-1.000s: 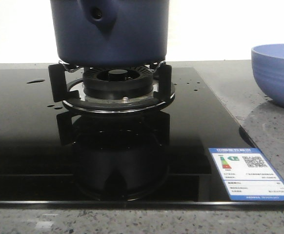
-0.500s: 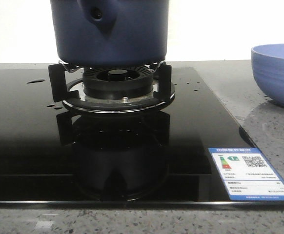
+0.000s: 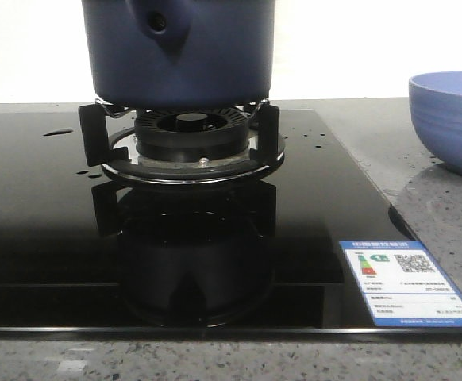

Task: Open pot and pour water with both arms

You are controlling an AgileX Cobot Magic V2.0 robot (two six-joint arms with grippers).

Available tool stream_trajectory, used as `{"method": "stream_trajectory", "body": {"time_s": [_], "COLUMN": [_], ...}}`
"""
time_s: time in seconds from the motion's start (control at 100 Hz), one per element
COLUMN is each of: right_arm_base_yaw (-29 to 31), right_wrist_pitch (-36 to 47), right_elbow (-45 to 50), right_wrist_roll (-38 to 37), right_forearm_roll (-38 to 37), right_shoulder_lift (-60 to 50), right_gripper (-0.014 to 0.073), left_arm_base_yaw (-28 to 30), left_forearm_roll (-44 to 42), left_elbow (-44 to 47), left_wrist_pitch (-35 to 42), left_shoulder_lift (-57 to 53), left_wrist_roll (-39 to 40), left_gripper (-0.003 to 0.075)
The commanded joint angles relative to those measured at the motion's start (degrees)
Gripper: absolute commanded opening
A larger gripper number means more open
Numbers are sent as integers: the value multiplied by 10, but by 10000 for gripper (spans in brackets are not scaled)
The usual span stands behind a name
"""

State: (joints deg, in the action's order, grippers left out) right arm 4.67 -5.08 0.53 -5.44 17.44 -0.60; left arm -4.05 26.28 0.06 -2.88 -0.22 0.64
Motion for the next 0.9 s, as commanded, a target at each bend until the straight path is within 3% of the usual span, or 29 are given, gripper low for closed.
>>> {"method": "stream_trajectory", "body": {"time_s": [0.0, 0.21, 0.36, 0.6, 0.8, 0.89], "right_arm_base_yaw": [0, 0, 0, 0, -4, -15], "right_wrist_pitch": [51, -13, -116, -241, -269, -269], "right_elbow": [14, -49, -146, -310, -366, -374], "right_wrist_roll": [1, 8, 15, 81, 109, 156], "right_forearm_roll": [56, 62, 9, -18, -9, 27], "right_shoulder_lift": [-10, -10, 26, 168, 242, 255], "right_gripper": [-56, -55, -54, -55, -55, -53], "left_arm_base_yaw": [-5, -5, -5, -5, -24, -49], "left_forearm_roll": [87, 80, 2, 1, 12, 52], "left_elbow": [16, -49, -156, -320, -385, -392], "left_wrist_pitch": [68, 29, -80, -221, -256, -253], "left_shoulder_lift": [-15, -11, 37, 166, 217, 226], "left_wrist_roll": [2, 1, -32, -140, -157, -210], "left_gripper": [-19, -19, -20, -19, -18, 23]}}
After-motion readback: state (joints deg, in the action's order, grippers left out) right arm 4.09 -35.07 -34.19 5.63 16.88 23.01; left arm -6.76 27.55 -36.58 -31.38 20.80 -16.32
